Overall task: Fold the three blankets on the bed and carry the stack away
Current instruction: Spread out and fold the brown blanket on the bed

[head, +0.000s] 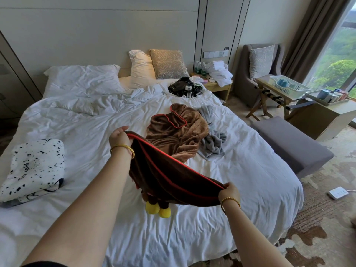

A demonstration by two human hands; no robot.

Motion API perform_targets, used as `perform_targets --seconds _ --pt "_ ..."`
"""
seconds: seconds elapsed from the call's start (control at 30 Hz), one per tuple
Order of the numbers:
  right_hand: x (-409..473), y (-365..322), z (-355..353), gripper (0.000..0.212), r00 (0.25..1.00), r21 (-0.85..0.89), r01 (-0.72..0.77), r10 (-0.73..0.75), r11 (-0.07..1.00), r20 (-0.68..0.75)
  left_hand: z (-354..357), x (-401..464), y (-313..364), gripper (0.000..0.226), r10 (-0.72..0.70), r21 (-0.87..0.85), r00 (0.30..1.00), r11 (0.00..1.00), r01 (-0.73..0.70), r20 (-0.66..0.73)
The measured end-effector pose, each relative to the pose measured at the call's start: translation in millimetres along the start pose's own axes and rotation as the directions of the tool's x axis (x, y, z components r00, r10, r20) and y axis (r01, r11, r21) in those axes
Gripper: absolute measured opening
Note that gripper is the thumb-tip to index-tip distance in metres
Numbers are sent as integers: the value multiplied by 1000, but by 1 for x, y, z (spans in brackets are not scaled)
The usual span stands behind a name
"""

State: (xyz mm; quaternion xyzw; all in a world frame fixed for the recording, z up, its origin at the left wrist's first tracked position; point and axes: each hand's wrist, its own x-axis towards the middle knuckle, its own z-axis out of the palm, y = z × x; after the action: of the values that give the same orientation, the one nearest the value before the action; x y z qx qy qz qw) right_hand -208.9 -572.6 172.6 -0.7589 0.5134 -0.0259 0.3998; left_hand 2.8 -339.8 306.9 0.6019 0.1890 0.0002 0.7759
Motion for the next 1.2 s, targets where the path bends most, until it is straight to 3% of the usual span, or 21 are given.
perform_targets --seconds 0.1,0.17,0.23,0.27,0.3,0.37,0.4,0.43,0.5,0.63,0.77,0.83,0.9,1.0,1.07,1.13,1.2 --pt "1 23 -5 31 983 15 -171 170 985 77 6 -6 -6 43 26 27 1000 999 -26 -3" --pt "-6 37 -9 23 919 201 -386 356 900 171 6 -6 -9 49 46 93 999 995 -43 -24" --pt "-20 44 -17 5 826 419 -563 491 712 276 6 -7 -9 50 71 179 997 982 -68 -10" --pt "-27 45 -21 6 795 517 -604 507 607 332 6 -9 -9 49 80 221 997 972 -80 11" --pt "-31 48 -21 16 776 623 -617 501 481 382 7 -11 -9 47 91 258 995 961 -97 33" --pt "-39 53 -24 38 716 797 -595 519 104 468 9 -13 -11 38 76 297 995 950 -92 64" --pt "-45 55 -27 43 700 832 -554 525 -30 485 10 -14 -13 31 45 318 996 946 -69 80" --pt "-50 54 -30 44 713 856 -515 528 -52 462 10 -14 -14 23 8 351 994 935 -45 107" --pt "-61 54 -32 43 723 887 -458 554 -64 414 6 -10 -18 15 -76 477 974 878 -35 212" --pt "-84 51 -16 36 788 891 -450 498 65 362 -25 7 -18 22 -229 707 915 702 -81 332" --pt "-110 60 10 30 792 752 -571 462 329 399 -69 22 -16 9 -365 847 902 532 -2 231" --pt "-122 69 24 21 781 734 -581 494 351 382 -90 27 -17 8 -424 874 892 480 74 158" --pt "-133 73 37 30 805 755 -543 481 367 346 -108 34 -21 12 -439 855 889 503 123 130" --pt "-129 51 46 43 808 824 -518 447 229 384 -112 42 -19 32 -280 747 944 662 60 172" --pt "-119 -1 37 44 895 909 -371 333 188 297 -98 40 13 37 -70 580 974 811 -70 217" --pt "-114 -73 16 43 982 964 -147 150 222 115 -89 41 71 37 216 445 962 854 -270 168" --pt "-126 -160 -9 53 990 915 141 -36 378 -137 -103 51 134 37 472 333 882 834 -440 -15"
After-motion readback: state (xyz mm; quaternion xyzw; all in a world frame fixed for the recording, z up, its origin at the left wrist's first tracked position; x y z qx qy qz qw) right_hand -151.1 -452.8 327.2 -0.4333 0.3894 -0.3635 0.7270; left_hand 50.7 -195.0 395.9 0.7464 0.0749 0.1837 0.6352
